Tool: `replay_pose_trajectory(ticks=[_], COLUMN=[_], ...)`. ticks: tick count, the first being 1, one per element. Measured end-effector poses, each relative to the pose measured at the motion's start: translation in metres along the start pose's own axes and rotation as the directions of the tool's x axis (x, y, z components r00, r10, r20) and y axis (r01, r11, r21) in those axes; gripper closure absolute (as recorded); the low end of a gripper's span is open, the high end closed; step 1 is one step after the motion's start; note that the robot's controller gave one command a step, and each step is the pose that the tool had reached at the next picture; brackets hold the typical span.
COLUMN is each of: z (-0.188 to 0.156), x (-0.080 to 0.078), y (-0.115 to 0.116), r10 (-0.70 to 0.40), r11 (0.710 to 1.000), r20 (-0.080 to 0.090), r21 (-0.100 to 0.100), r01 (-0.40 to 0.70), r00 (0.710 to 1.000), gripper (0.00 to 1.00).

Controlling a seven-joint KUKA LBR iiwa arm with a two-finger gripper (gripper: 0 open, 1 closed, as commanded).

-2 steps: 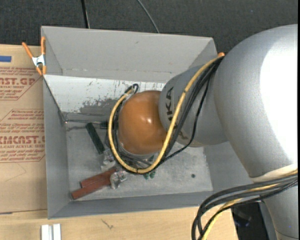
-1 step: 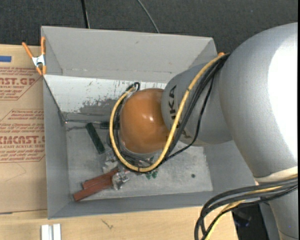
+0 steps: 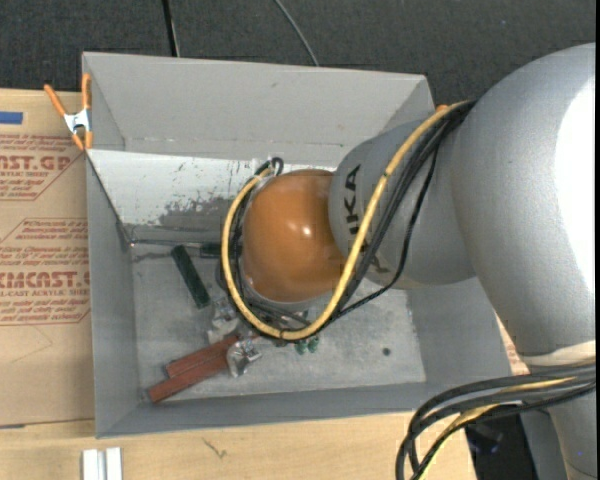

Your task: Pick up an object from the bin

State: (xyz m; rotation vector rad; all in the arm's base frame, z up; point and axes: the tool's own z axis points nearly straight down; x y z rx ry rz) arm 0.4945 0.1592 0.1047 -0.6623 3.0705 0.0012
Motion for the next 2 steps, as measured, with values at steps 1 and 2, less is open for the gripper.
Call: replay_pose_trajectory(ticks=[1,2], z=[-0.011,-0.0198], x=[-0.0002,-0.0003], y=[0.0001,0.0003], r10=[0.0,0.0], r11=[1.0,1.0], r20=[0.001,0.001], r21=[0.001,0.001], r01=[0.0,0.0], r00=[1.0,1.0], gripper=[1.0,1.0])
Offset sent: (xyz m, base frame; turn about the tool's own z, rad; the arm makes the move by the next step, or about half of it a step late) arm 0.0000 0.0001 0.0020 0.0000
